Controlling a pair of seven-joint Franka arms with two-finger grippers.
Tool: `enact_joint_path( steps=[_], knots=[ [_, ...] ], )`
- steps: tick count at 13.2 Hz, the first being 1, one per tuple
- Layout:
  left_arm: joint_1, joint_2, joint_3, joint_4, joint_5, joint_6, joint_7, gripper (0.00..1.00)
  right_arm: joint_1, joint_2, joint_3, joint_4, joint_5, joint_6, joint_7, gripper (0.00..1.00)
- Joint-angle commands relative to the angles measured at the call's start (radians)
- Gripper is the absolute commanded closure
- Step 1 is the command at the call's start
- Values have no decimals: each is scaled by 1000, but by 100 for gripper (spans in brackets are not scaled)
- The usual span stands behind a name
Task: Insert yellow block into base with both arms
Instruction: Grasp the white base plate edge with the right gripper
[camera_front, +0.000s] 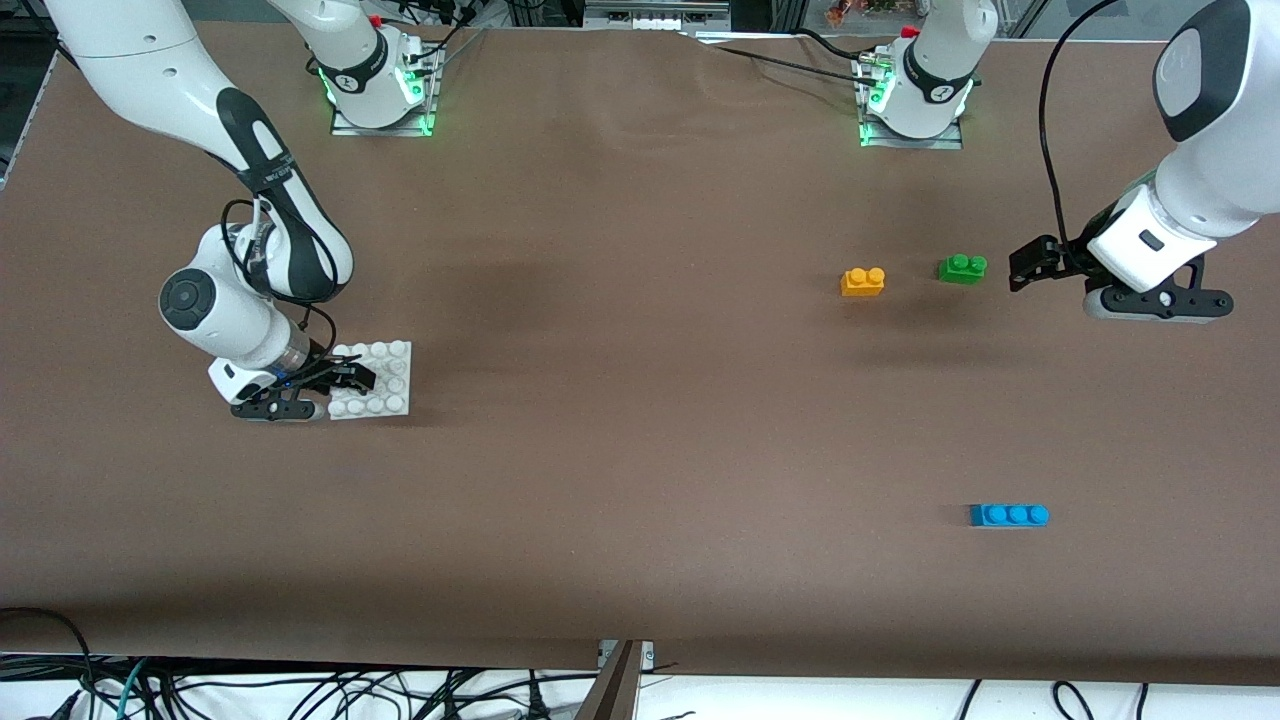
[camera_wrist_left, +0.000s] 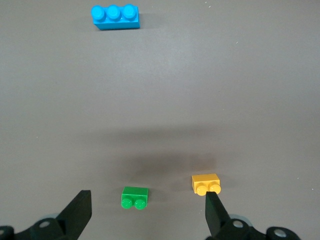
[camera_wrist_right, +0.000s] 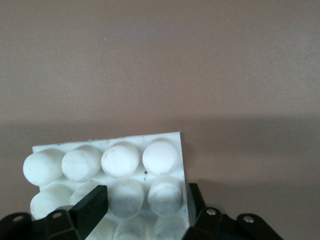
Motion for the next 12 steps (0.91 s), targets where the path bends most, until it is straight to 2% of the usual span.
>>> enact_joint_path(
  steps=[1, 4, 6, 10, 12],
  knots=[
    [7, -42, -11, 1, 10, -38, -2, 0, -9, 18, 27, 0, 17, 16, 1, 28],
    [7, -61, -11, 1, 8, -67, -2, 0, -8, 18, 71, 0, 75, 16, 4, 28],
    [7, -58, -11, 1, 8, -66, -2, 0, -6, 16, 84, 0, 81, 16, 10, 27],
    [5, -59, -11, 2, 8, -67, -5, 0, -3, 15, 146, 0, 81, 22, 152, 28],
    [7, -59, -11, 2, 8, -69, -4, 0, 42, 18, 153, 2, 81, 49, 221, 28]
  ],
)
